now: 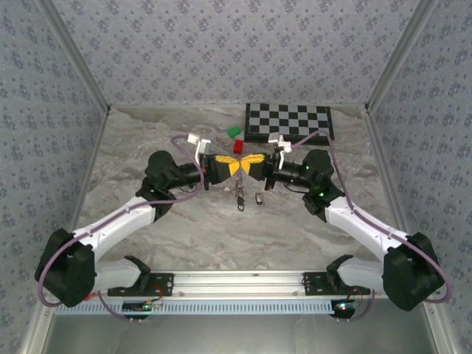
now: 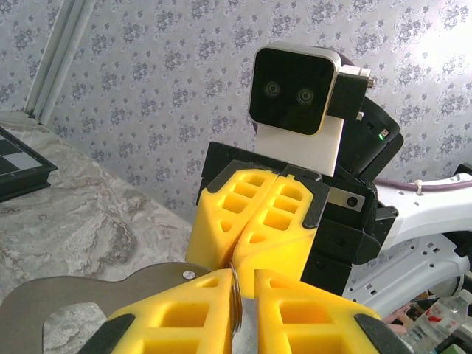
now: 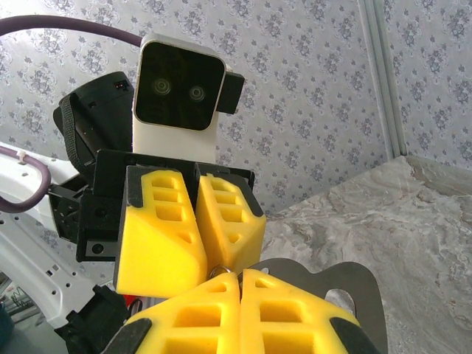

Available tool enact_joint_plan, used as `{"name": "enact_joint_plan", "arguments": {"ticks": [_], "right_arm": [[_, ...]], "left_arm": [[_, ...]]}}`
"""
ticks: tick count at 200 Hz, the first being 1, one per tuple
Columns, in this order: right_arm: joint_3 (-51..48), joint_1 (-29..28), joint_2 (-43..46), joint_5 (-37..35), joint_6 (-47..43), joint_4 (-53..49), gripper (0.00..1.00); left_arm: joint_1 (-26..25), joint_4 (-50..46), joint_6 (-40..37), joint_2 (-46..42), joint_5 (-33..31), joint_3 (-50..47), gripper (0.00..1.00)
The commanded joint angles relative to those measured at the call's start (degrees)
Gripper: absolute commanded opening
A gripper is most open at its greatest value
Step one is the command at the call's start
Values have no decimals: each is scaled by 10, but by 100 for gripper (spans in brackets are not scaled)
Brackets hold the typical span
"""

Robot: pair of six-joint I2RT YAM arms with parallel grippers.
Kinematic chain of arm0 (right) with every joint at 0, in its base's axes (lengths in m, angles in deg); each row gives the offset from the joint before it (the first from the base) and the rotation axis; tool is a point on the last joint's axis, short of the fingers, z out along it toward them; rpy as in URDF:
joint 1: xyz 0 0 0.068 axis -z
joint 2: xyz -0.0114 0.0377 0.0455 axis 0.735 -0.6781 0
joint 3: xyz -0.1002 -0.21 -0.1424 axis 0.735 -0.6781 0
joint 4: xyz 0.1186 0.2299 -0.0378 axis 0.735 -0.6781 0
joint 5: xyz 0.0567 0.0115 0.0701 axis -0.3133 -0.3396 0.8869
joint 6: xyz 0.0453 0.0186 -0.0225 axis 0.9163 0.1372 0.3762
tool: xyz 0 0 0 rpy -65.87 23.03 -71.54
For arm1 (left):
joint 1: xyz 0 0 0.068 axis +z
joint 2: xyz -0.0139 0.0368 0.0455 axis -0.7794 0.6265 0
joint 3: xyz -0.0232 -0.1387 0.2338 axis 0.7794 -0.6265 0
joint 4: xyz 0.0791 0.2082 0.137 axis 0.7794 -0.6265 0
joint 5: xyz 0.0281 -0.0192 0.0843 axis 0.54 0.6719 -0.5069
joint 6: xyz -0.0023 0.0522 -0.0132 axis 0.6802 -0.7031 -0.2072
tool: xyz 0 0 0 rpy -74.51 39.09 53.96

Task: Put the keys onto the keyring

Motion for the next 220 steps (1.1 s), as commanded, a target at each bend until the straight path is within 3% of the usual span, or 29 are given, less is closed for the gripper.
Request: {"name": "enact_joint_plan", "arguments": {"ticks": [1, 65, 94, 166, 220], "right_arm": [[16, 8, -2, -10, 7, 26, 0], [12, 10, -2, -14, 8, 27, 0], [13, 10, -2, -14, 10, 30, 0], [17, -4, 11, -16, -12, 2, 0], [18, -12, 11, -20, -20, -7, 0]], "left_arm": [[-2, 38, 7, -3, 43, 12, 14], [-3, 43, 8, -2, 50, 10, 13], [-2, 38, 4, -2, 47, 9, 0], [-4, -73, -75, -19, -29, 21, 0], [-18, -109, -111, -21, -49, 28, 0]]}}
